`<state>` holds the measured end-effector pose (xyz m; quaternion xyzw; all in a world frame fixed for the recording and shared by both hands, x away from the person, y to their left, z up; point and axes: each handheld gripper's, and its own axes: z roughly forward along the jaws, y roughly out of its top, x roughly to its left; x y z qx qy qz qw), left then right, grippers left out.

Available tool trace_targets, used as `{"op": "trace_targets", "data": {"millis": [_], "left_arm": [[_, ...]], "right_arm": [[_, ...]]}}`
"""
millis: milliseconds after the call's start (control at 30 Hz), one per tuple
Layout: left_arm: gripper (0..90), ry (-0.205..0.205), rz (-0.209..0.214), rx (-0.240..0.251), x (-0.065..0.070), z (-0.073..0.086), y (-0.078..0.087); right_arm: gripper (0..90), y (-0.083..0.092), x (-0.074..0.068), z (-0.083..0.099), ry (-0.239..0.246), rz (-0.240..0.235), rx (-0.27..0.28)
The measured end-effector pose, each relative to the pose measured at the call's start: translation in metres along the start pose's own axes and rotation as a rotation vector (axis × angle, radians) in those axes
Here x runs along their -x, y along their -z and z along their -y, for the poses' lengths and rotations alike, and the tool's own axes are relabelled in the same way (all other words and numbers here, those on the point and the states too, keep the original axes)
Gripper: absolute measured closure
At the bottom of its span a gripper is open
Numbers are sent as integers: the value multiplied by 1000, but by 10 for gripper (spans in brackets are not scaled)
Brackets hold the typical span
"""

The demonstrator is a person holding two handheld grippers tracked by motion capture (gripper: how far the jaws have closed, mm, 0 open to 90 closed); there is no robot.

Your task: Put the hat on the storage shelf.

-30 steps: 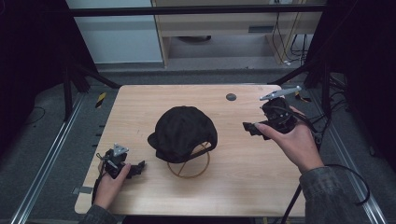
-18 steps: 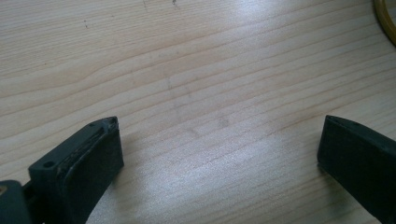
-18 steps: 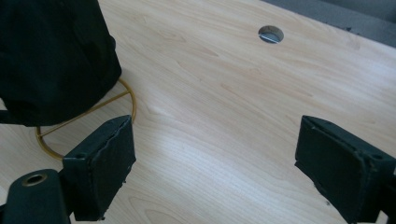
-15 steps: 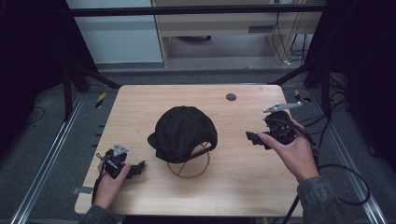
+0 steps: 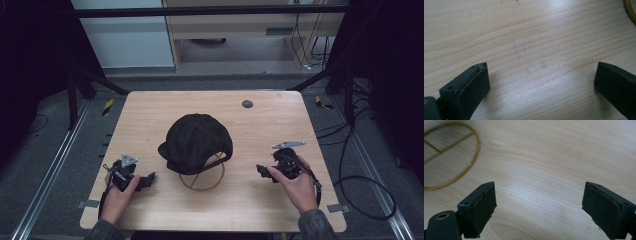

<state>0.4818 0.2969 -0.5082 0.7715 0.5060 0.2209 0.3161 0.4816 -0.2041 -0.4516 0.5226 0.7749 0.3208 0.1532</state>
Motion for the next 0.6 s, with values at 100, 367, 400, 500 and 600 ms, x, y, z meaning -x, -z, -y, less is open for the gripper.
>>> {"op": "trace_targets", "data": {"millis": [100,367,400,500,600], "left_arm": [[0,0,0,0,0,0,0],[0,0,0,0,0,0,0],[0,0,0,0,0,0,0],[0,0,0,0,0,0,0],[0,-1,1,0,0,0,0]], "right_arm": [[122,-18,0,13,-20,34,-4],[94,-38,4,35,-1,130,20],[89,-38,3,38,-4,135,38],[82,-38,3,43,2,136,81],[77,-38,4,48,11,134,112]]}}
